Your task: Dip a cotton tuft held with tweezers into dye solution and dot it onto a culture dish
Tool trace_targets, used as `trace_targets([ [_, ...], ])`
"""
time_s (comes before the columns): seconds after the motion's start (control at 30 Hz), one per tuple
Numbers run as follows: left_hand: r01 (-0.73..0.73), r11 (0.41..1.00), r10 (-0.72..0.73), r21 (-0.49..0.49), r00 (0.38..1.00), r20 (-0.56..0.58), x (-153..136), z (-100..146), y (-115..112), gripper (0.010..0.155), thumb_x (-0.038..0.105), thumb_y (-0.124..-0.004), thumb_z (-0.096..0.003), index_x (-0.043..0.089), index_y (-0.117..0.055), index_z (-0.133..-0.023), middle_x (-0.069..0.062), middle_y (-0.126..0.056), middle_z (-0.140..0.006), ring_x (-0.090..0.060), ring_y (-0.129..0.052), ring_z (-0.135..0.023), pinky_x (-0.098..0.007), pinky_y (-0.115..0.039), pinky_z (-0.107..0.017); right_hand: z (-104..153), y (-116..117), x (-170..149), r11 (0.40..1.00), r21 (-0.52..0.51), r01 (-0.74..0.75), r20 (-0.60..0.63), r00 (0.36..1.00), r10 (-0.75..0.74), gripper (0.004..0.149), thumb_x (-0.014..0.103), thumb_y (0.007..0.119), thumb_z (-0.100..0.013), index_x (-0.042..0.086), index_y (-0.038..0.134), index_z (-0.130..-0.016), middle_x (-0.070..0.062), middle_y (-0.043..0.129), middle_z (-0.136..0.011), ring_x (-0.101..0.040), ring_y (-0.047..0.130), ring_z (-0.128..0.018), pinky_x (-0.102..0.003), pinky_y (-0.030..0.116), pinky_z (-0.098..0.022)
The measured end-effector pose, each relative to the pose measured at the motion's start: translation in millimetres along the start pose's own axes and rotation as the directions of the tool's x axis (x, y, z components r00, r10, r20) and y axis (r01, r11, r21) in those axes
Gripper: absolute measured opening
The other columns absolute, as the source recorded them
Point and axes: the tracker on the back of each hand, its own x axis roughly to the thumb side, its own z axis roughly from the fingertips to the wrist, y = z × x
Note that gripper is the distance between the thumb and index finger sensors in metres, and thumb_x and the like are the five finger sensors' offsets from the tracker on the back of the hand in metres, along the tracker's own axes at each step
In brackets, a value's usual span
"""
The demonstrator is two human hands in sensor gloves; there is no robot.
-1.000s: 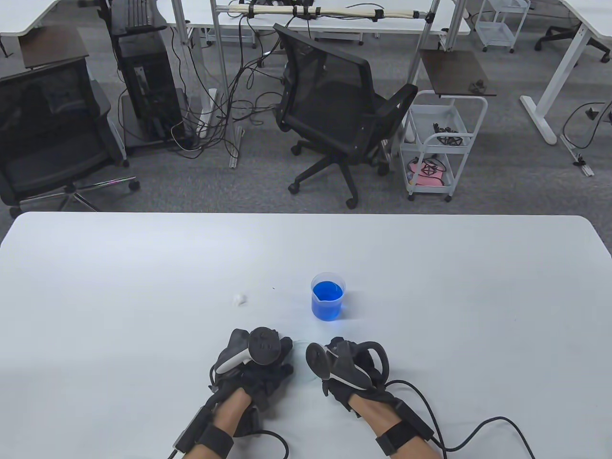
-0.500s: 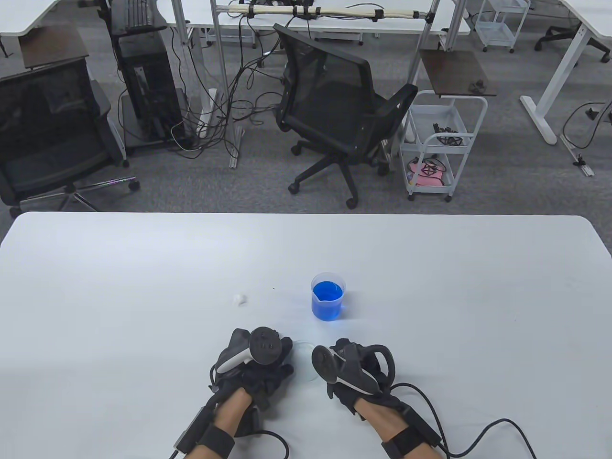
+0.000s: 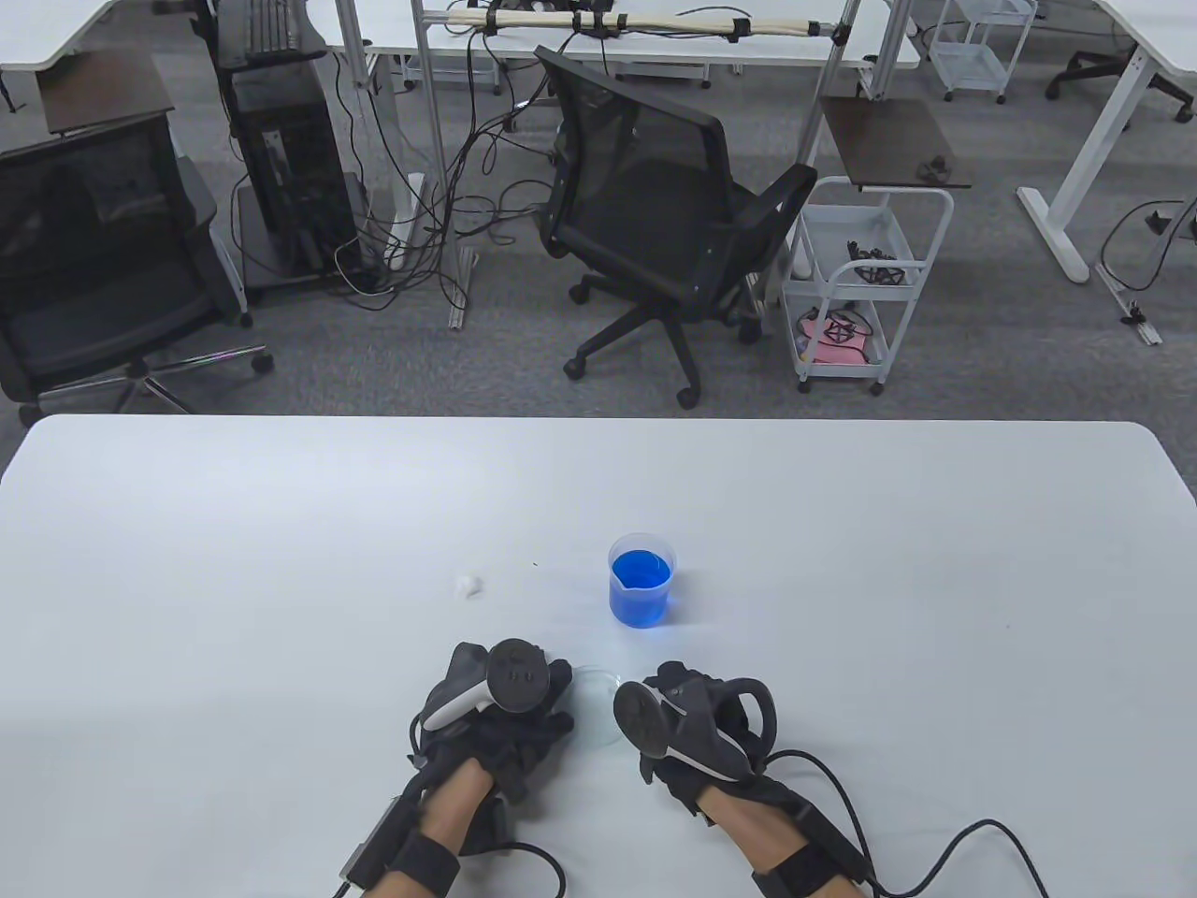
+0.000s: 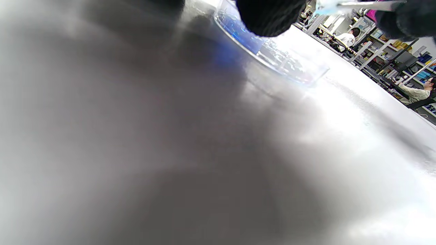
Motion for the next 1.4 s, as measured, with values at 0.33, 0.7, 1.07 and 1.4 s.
trace_targets([
  [0.33,-0.005,1.000,0.005,-0.004,1.000,0.000,-1.2,-0.1,0.3,0.067,0.038,-0.065,-0.0625,0.015,-0.032,-0.116,-0.026,-0.020,-0.123,-0.056,-0.015,-0.105,-0.078,-0.016,-0.065,-3.8,24.1,8.1,0.995,0.077,-0.062,0.031,0.998,0.059,0.039,0.028,0.093,-0.025,0.000,0.109,-0.049,-0.024,0.103,-0.053,-0.016,0.099,-0.016,-0.032,0.089,-0.005],
  [0.7,-0.010,1.000,0.010,-0.006,1.000,-0.006,-1.4,0.1,0.0,0.067,0.038,-0.065,-0.0626,0.016,-0.031,-0.116,-0.026,-0.020,-0.123,-0.056,-0.015,-0.105,-0.078,-0.016,-0.065,5.1,-4.8,8.7,0.999,-0.029,0.028,0.030,0.999,-0.027,0.040,0.028,0.093,-0.025,0.000,0.109,-0.049,-0.024,0.103,-0.053,-0.016,0.099,-0.016,-0.032,0.089,-0.005],
  [1.07,-0.016,1.000,0.016,-0.006,1.000,-0.007,-1.9,0.7,-0.7,0.067,0.038,-0.064,-0.0627,0.016,-0.030,-0.116,-0.025,-0.018,-0.123,-0.055,-0.015,-0.105,-0.078,-0.016,-0.065,2.2,24.7,22.2,0.996,0.066,-0.052,0.077,0.996,0.047,0.040,0.028,0.093,-0.025,0.000,0.109,-0.049,-0.024,0.103,-0.053,-0.016,0.099,-0.016,-0.032,0.089,-0.005],
  [1.4,-0.016,1.000,0.016,-0.009,1.000,-0.006,-1.5,0.8,-0.7,0.067,0.038,-0.064,-0.0627,0.016,-0.030,-0.116,-0.025,-0.018,-0.123,-0.055,-0.014,-0.105,-0.078,-0.016,-0.065,-7.8,3.4,17.0,1.000,-0.023,-0.003,0.034,0.999,0.004,0.040,0.028,0.093,-0.025,0.000,0.109,-0.049,-0.024,0.103,-0.053,-0.016,0.099,-0.016,-0.032,0.089,-0.005],
])
